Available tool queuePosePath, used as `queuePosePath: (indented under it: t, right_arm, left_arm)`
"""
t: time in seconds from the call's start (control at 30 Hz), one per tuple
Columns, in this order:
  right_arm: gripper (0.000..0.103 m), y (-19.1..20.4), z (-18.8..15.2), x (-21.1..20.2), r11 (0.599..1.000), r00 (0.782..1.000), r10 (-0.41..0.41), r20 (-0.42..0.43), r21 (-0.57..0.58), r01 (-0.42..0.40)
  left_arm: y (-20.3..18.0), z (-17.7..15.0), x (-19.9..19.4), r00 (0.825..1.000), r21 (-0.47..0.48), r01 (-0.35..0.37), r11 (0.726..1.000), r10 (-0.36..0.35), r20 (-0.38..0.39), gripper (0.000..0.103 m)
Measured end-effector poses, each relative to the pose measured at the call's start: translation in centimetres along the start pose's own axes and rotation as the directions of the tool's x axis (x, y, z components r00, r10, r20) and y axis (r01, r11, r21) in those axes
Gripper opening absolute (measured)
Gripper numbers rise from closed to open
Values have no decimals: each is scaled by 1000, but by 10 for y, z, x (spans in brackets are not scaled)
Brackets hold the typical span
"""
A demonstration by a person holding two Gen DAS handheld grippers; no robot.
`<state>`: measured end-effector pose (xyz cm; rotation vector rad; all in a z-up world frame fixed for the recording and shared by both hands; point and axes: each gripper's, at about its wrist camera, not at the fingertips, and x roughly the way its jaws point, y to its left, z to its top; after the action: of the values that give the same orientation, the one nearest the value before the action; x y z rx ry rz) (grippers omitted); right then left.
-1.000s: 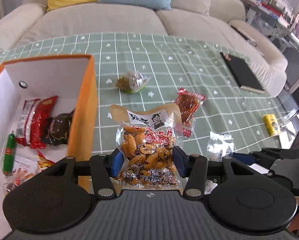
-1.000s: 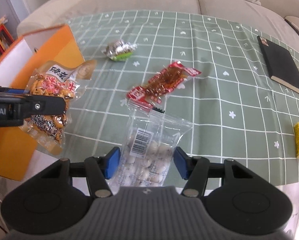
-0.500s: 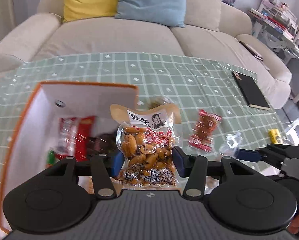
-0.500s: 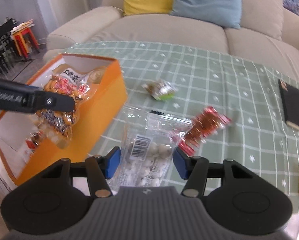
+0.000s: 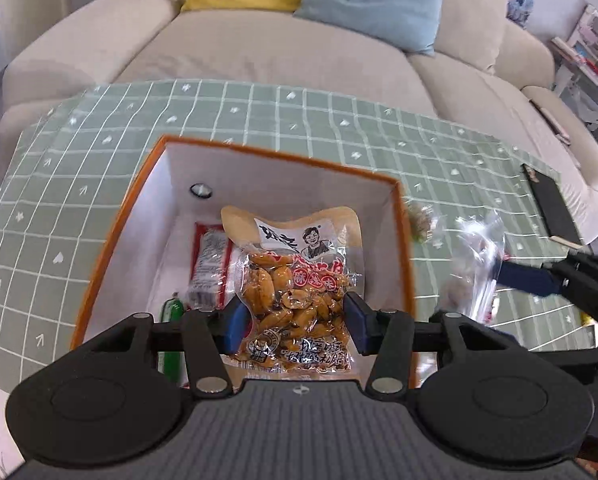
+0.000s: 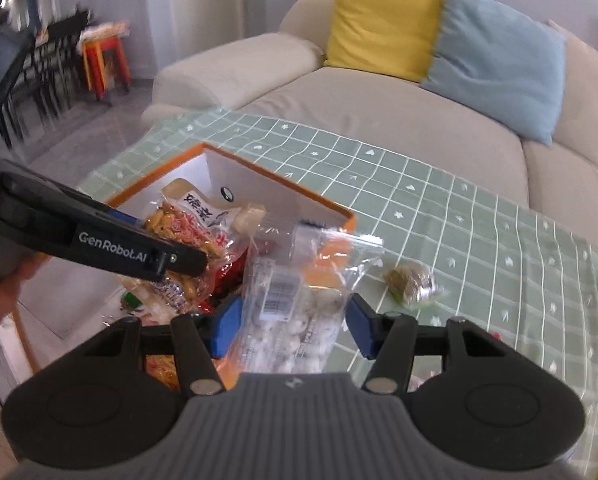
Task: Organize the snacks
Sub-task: 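Carry the peanut and quail-egg packets into the orange box and open both tools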
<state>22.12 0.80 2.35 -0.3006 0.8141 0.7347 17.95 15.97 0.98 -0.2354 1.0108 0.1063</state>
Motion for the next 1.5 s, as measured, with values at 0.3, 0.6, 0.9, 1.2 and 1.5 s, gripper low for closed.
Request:
queuePosePath:
  t: [0.3,0.6,0.9,1.2,1.5]
  right_arm:
    - [52,13,15,23,993,999,-43,-2,-112,42]
    - [52,1,38,20,997,997,69,21,-46,-68]
    - [51,26,45,52,986,993,112,-41,-118,-116]
    - [51,50,38,83,953,995,24,-95,-298,-51]
    - [51,51,26,106,947,987,-2,-161,-316,-50]
  left_arm:
    - [15,1,9,996,-14,-93,996,93,-3,56]
    - [22,5,8,997,-27,-76,997,76,0,56]
    - [28,3,24,980,16,-191,981,192,-49,56]
    - [26,-7,39,953,93,-263,960,273,-133,56]
    - [25,-13,49,928,153,-303,941,328,-175,51]
